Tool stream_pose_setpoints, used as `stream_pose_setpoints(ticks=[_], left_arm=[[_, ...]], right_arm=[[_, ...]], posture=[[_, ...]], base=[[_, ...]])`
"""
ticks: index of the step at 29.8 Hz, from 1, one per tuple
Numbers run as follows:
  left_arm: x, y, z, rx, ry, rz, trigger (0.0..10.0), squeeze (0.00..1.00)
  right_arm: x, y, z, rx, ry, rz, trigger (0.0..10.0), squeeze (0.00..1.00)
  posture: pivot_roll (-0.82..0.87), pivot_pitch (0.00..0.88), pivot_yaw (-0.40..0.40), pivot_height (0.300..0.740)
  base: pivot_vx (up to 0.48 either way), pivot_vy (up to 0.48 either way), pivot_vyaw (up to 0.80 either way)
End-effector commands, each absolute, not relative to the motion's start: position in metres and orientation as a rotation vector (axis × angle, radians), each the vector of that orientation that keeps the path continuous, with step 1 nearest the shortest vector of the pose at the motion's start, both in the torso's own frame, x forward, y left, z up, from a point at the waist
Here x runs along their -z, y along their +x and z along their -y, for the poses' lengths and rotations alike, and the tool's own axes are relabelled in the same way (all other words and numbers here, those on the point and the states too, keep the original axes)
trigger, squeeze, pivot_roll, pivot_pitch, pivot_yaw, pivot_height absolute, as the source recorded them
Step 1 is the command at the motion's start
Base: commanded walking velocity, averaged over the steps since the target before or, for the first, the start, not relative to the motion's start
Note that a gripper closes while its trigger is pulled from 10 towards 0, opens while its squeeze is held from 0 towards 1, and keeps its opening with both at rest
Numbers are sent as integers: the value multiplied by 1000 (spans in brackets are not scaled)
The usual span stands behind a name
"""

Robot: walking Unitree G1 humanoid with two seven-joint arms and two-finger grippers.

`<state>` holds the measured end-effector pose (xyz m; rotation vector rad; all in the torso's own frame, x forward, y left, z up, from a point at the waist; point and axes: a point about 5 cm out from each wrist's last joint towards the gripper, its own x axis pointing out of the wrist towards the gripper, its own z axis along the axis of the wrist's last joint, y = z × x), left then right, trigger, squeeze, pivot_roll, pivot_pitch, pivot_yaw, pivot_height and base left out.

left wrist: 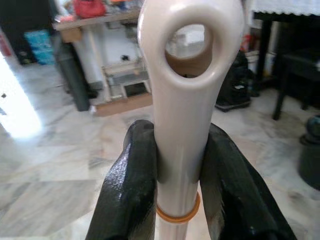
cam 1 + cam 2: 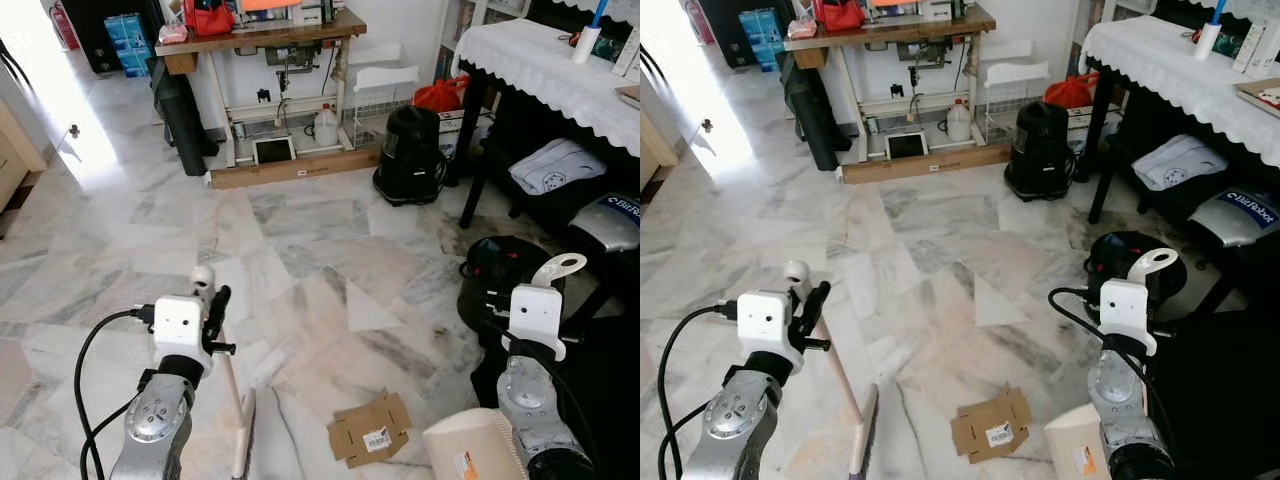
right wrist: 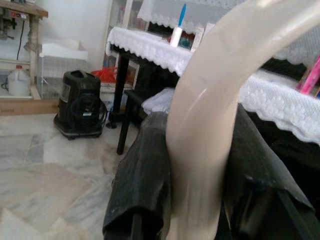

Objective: Sweep floor

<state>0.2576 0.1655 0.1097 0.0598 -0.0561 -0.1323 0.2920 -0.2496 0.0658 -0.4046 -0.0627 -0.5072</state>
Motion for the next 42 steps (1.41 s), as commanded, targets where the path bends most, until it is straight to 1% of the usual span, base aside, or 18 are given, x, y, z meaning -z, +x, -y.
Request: stream_pose_setpoints(ticks=[1,2,3,5,9,12,17,18,20,23,26,27,28,30,34,35,37,42], left_arm=[[-127,266,-156,181,15,113,10000,0],[-130,271,-151,198,-17,113,10000,0],[-130,271,-151,198,-17,113,10000,0],[-139,279,-138,234,-78,127,10000,0],[-146,281,-125,281,-127,134,10000,0],[-150,278,-114,325,-160,131,10000,0],[-153,276,-109,346,-169,128,10000,0],[-156,276,-107,350,-179,130,10000,0],[-157,277,-106,353,-185,131,10000,0],[-157,281,-102,371,-182,126,10000,0],[-158,283,-104,353,-182,122,10000,0],[-159,286,-109,335,-190,123,10000,0],[-159,286,-109,335,-190,123,10000,0],[-160,287,-117,311,-184,124,10000,0],[-160,289,-131,269,-170,123,10000,0],[-160,289,-131,269,-170,123,10000,0],[-158,291,-143,228,-157,121,10000,0],[-154,291,-160,178,-127,111,10000,0]], right_arm=[[-73,300,245,496,-375,96,10000,0],[-71,301,246,508,-359,80,10000,0],[-71,301,246,508,-359,80,10000,0],[-68,302,244,513,-354,62,10000,0],[-65,301,241,494,-374,58,10000,0],[-63,299,244,502,-377,55,10000,0],[-66,301,246,492,-403,66,10000,0],[-68,304,243,463,-439,79,10000,0],[-69,306,240,443,-452,82,10000,0],[-69,307,241,457,-432,71,10000,0],[-68,305,243,476,-414,69,10000,0],[-66,300,249,523,-350,70,10000,0],[-66,300,249,523,-350,70,10000,0],[-63,294,257,573,-316,61,10000,0],[-58,286,262,612,-294,51,10000,0],[-58,286,262,612,-294,51,10000,0],[-53,280,268,649,-262,25,10000,0],[-50,279,269,654,-251,4,10000,0]], posture=[[71,0,73,740],[77,0,76,740],[77,0,76,740],[82,0,87,740],[84,0,99,740],[91,0,109,740],[101,0,109,740],[106,0,108,740],[110,0,107,740],[119,0,105,740],[111,0,108,740],[107,0,109,740],[107,0,109,740],[102,0,110,740],[96,0,107,740],[96,0,107,740],[99,0,102,740],[101,0,91,740]], base=[[0,0,0],[0,0,0],[0,0,0],[0,0,0],[0,0,0],[0,0,0],[0,0,0],[0,0,0],[0,0,0],[0,0,0],[0,0,0],[0,0,0],[0,0,0],[0,0,0],[0,0,0],[0,0,0],[0,0,0],[0,0,0]])
